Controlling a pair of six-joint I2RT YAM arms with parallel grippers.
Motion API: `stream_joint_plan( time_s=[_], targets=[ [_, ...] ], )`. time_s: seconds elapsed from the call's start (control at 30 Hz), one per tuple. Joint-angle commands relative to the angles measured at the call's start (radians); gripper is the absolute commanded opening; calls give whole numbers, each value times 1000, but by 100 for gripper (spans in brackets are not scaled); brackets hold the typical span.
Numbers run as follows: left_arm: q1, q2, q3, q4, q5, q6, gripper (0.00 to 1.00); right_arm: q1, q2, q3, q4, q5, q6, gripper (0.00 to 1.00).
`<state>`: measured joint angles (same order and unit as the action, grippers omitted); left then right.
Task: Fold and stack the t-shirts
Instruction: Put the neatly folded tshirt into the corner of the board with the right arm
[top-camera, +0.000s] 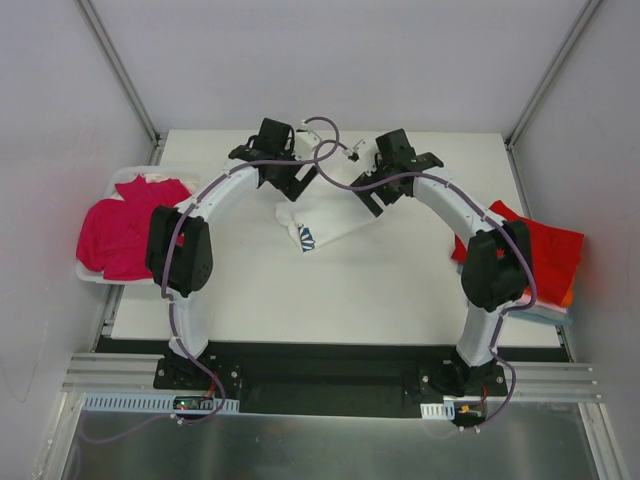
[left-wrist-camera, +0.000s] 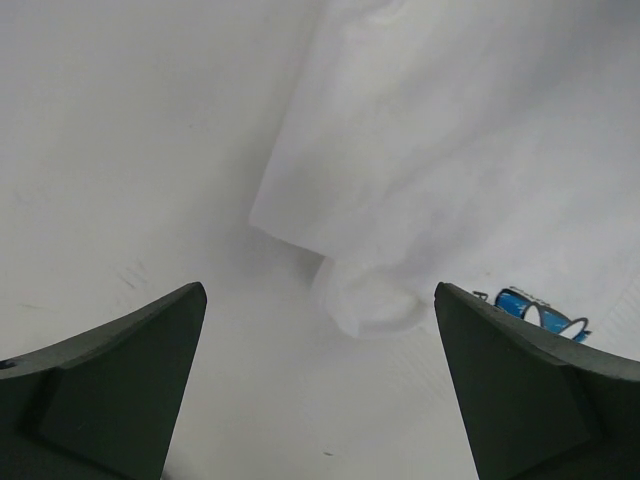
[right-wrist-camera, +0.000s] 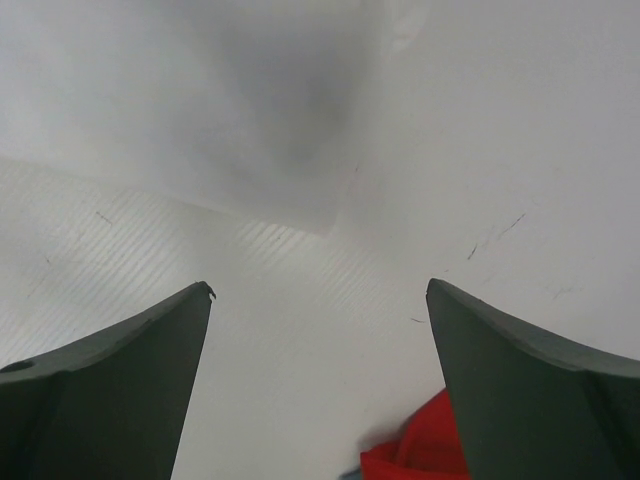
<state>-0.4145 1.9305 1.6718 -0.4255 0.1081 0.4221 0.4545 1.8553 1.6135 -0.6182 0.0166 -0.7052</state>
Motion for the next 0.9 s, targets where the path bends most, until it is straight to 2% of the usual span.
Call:
stream_joint_plan(
  time_s=[0.0,0.2,0.37,0.47,0.67,0.87],
  targets=[
    [25,10,58,-16,-67,-49,99,-14,4,40,32,-20,46,93],
    [37,-31,17,-15,-135,-59,99,-27,-91,-85,63,303,26,93],
    [40,-68,-33,-12,-183,-26,99,-49,-238,-207,0,448,18,95],
    [46,-97,-73,-6,-186,-22,99,-92,-329,-256,-63,486,15,95],
    [62,-157,-139,11,-179,-11,99,-187,-511,-256,-241,435,53,96],
    [62,-195,-190,14,-176,4,99,-336,-588,-270,-348,375,85,96]
  ],
)
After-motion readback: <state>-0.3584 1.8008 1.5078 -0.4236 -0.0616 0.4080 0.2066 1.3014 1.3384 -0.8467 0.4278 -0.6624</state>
